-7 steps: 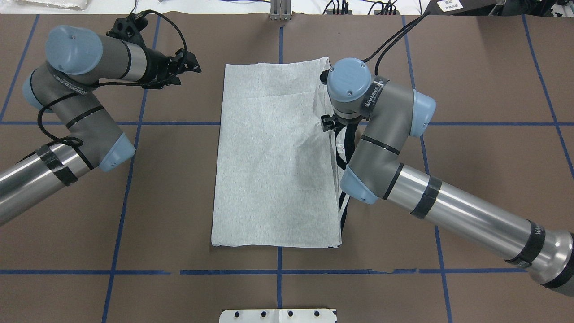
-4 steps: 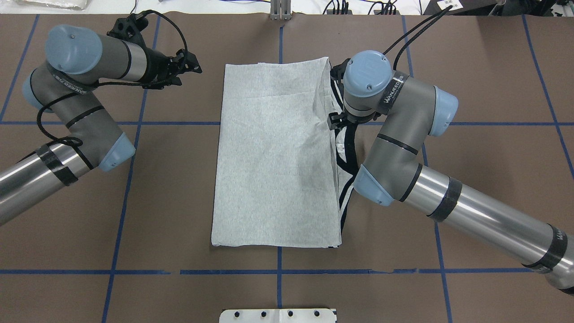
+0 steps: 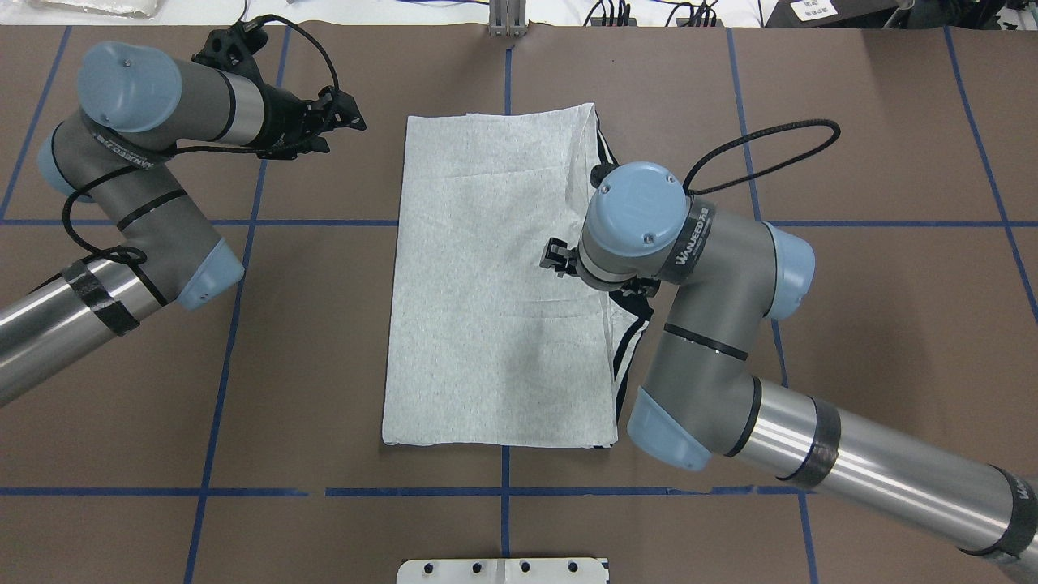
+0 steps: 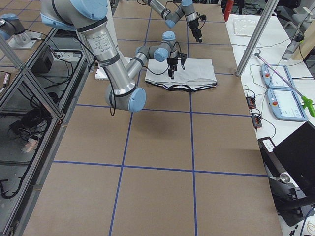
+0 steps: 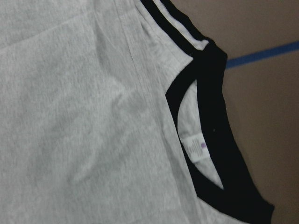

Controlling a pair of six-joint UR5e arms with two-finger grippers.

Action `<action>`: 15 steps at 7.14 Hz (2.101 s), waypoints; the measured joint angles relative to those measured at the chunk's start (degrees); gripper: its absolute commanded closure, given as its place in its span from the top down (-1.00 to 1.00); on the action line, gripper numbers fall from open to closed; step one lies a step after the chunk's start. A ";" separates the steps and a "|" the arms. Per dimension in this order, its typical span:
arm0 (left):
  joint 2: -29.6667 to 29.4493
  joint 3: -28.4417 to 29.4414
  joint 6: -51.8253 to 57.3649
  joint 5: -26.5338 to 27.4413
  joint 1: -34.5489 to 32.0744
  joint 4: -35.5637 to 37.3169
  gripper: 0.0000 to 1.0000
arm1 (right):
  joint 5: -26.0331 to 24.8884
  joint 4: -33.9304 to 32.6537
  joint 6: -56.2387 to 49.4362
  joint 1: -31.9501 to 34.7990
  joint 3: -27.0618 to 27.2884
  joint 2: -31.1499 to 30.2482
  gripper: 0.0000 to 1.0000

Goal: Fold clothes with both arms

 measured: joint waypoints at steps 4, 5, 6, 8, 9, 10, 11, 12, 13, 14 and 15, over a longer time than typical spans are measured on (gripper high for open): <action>0.07 -0.73 -0.07 -0.52 -0.11 -0.02 0.47 | -5.93 -0.59 28.76 -9.44 5.19 -3.35 1.00; 0.05 -0.84 -0.12 -0.52 -0.12 0.00 0.48 | -6.42 -0.68 30.48 -10.83 7.05 -5.31 1.00; 0.04 -1.05 -0.19 -0.51 -0.12 0.09 0.48 | -6.59 -0.70 31.34 -11.83 8.25 -6.77 1.00; 0.06 -1.84 -0.24 -0.45 -0.12 0.60 0.48 | -6.61 -0.63 32.84 -13.19 8.98 -7.76 0.99; 0.07 -2.06 -0.24 -0.44 -0.15 0.74 0.48 | -6.59 -0.59 33.12 -13.60 9.03 -7.96 0.99; 0.20 -2.27 -0.25 -0.44 -0.18 0.79 0.48 | -6.60 -0.59 33.22 -13.85 9.05 -8.25 0.99; 0.39 -2.55 -0.25 -0.44 -0.19 0.80 0.48 | -6.62 -0.60 33.26 -14.10 9.06 -8.46 0.99; 0.63 -2.86 -0.27 -0.44 -0.20 0.81 0.48 | -6.62 -0.58 33.33 -14.48 9.06 -8.54 0.97; 0.98 -3.20 -0.28 -0.42 -0.21 0.81 0.48 | -6.65 -0.54 33.51 -14.88 9.06 -8.60 0.93; 1.32 -3.57 -0.28 -0.38 -0.21 0.81 0.48 | -6.66 -0.52 33.68 -15.20 9.02 -8.64 0.90; 1.55 -3.87 -0.31 -0.36 -0.21 0.84 0.48 | -6.67 -0.52 33.76 -15.40 8.94 -8.67 0.87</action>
